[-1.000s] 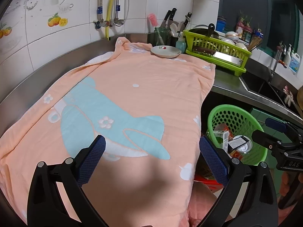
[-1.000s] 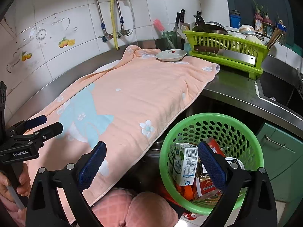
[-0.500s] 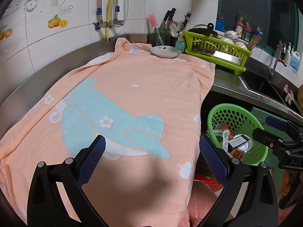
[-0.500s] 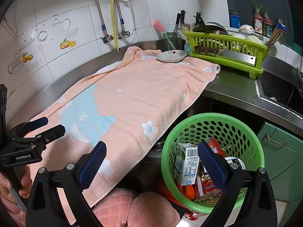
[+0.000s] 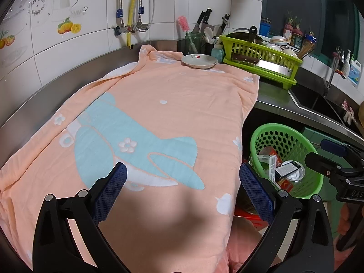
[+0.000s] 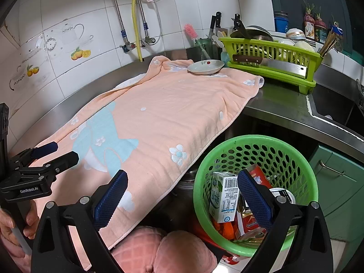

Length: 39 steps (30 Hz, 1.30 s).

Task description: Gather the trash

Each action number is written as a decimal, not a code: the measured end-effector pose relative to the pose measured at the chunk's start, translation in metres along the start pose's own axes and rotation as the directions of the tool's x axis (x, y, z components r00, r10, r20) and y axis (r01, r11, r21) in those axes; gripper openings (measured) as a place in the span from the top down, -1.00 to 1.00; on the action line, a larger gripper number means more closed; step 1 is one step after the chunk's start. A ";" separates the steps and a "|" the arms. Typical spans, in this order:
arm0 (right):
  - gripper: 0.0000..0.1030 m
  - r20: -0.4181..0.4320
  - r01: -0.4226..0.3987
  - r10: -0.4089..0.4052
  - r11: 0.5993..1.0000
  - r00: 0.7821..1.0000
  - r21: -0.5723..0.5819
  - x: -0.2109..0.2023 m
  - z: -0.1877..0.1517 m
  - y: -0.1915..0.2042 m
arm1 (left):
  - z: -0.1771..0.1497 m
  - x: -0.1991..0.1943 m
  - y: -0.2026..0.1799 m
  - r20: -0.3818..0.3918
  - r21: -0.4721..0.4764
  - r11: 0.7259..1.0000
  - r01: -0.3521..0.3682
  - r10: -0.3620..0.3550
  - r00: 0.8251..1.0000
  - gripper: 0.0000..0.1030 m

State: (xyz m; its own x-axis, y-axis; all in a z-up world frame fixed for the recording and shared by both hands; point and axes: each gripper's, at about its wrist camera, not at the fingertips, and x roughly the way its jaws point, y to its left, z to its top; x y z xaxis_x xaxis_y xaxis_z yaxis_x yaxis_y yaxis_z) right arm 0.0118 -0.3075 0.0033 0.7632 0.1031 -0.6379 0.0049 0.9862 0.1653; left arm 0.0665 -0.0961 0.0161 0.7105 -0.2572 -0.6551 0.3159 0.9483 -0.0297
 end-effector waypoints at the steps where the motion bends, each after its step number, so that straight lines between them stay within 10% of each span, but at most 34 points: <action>1: -0.82 0.000 0.000 0.000 1.000 1.000 0.000 0.000 0.000 0.000 | 0.000 0.000 0.000 0.000 0.000 1.000 0.000 0.000 1.000 -0.90; 39: -0.82 0.002 -0.002 0.002 1.000 1.000 0.001 0.002 0.000 0.006 | 0.003 0.003 0.003 -0.008 0.011 1.000 -0.009 0.009 1.000 -0.90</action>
State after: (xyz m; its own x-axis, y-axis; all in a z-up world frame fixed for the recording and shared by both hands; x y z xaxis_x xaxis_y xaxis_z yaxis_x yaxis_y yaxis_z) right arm 0.0133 -0.3011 0.0028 0.7646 0.1045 -0.6360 0.0042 0.9859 0.1670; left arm 0.0713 -0.0944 0.0161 0.7084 -0.2472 -0.6611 0.3166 0.9484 -0.0154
